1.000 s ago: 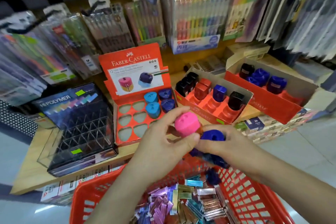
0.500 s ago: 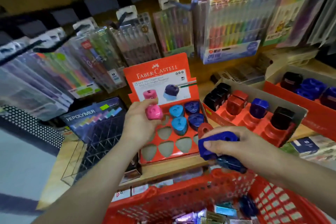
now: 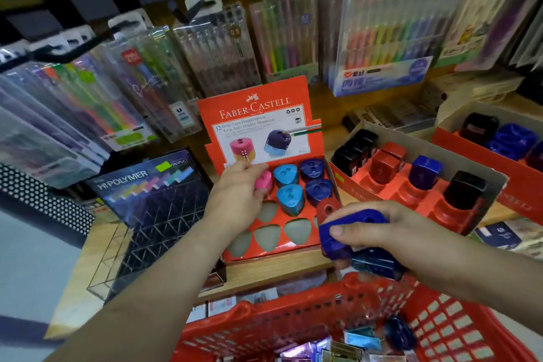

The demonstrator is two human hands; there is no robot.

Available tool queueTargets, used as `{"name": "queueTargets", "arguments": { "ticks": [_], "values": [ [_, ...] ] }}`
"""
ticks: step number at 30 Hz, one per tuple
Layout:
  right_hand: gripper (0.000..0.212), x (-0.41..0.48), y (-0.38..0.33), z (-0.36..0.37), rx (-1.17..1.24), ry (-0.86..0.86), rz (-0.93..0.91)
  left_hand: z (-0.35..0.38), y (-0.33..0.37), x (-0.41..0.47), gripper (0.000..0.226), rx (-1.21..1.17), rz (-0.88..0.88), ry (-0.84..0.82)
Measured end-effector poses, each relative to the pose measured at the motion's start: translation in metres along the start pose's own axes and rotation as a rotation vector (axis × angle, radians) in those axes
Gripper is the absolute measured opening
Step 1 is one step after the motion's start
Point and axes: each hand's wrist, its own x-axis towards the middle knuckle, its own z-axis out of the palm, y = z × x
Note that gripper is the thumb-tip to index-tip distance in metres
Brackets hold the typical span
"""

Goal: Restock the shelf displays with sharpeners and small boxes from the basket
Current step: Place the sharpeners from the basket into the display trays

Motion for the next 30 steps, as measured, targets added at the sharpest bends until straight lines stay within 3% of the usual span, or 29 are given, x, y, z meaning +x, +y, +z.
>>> {"name": "queueTargets", "arguments": {
  "ticks": [2,4,6,8,9,14,20,22,25,30],
  "values": [
    [0.009,0.005,-0.004,0.003,0.005,0.017,-0.013,-0.005,0.003,-0.001,0.039,0.012,-0.03,-0.011],
    [0.011,0.012,-0.008,0.007,0.023,0.023,-0.018,-0.014,0.015,-0.01,0.023,-0.18,-0.115,0.02],
    [0.015,0.02,-0.014,0.014,0.061,0.0,-0.011,-0.032,0.036,-0.029,0.012,-0.613,-0.285,0.004],
    [0.016,0.026,-0.017,0.024,0.142,0.011,-0.035,-0.05,0.054,-0.05,0.017,-1.084,-0.403,-0.11],
    [0.016,0.029,-0.018,0.031,0.198,0.043,-0.061,-0.056,0.058,-0.061,0.022,-1.182,-0.391,-0.135],
    [0.015,0.026,-0.004,0.066,0.422,0.226,-0.137,-0.055,0.058,-0.083,0.035,-1.11,-0.254,-0.053],
    [0.049,0.009,0.011,0.072,0.549,0.375,-0.077,-0.05,0.065,-0.091,0.039,-1.141,-0.221,-0.065],
    [0.039,0.002,0.011,0.071,0.626,0.42,-0.08,-0.05,0.068,-0.092,0.043,-1.208,-0.219,-0.058],
    [0.015,-0.011,0.009,0.069,0.576,0.419,-0.171,-0.055,0.07,-0.091,0.047,-1.279,-0.207,-0.086],
    [0.022,-0.011,-0.006,0.041,0.255,0.382,-0.26,-0.068,0.08,-0.076,0.035,-1.452,-0.305,-0.07]
  ]
}}
